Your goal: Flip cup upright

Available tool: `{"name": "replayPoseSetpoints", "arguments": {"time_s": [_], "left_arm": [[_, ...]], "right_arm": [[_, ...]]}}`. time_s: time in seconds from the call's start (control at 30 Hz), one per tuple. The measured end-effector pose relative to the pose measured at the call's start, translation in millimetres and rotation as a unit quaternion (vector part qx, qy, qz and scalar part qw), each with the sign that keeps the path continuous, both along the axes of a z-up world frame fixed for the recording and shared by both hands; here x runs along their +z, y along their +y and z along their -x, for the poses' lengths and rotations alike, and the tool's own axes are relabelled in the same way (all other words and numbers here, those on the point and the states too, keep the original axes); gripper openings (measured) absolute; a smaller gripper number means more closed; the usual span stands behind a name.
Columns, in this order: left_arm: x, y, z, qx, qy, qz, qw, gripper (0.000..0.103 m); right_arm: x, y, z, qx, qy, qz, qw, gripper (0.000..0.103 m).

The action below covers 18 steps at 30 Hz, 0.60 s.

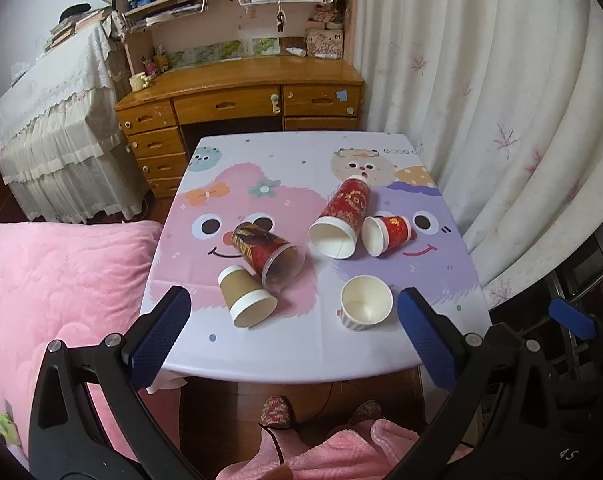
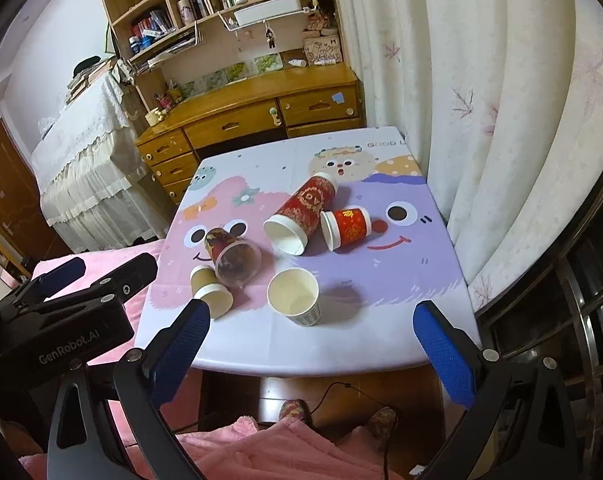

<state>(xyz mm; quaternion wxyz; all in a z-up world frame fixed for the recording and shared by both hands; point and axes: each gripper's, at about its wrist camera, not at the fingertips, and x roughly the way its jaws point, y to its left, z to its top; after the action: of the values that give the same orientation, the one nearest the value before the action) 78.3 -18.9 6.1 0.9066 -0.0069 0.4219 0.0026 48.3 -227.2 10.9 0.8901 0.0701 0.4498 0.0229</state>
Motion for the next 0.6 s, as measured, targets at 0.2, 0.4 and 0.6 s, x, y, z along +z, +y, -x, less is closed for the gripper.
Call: {"name": "replayPoseSetpoints", "arguments": {"time_s": [0.2, 0.4, 0.6], "left_arm": [[1.7, 0.8, -1.3, 0.007, -0.005, 0.011, 0.9999, 0.102], [4.6, -6.2, 3.2, -0.003, -0.017, 0.003, 0.9999, 0.102], [7.1, -5.7, 7.6, -0.001, -0.021, -0.001, 0.9998, 0.102]], "right_arm": [[2.7, -2.2, -1.3, 0.002, 0.005, 0.003, 1.0, 0.103], [4.9, 5.1, -3.6, 0.011, 0.005, 0.014, 1.0, 0.103], [2.4, 10.3, -5.5, 0.013, 0.003, 0.013, 1.0, 0.103]]}}
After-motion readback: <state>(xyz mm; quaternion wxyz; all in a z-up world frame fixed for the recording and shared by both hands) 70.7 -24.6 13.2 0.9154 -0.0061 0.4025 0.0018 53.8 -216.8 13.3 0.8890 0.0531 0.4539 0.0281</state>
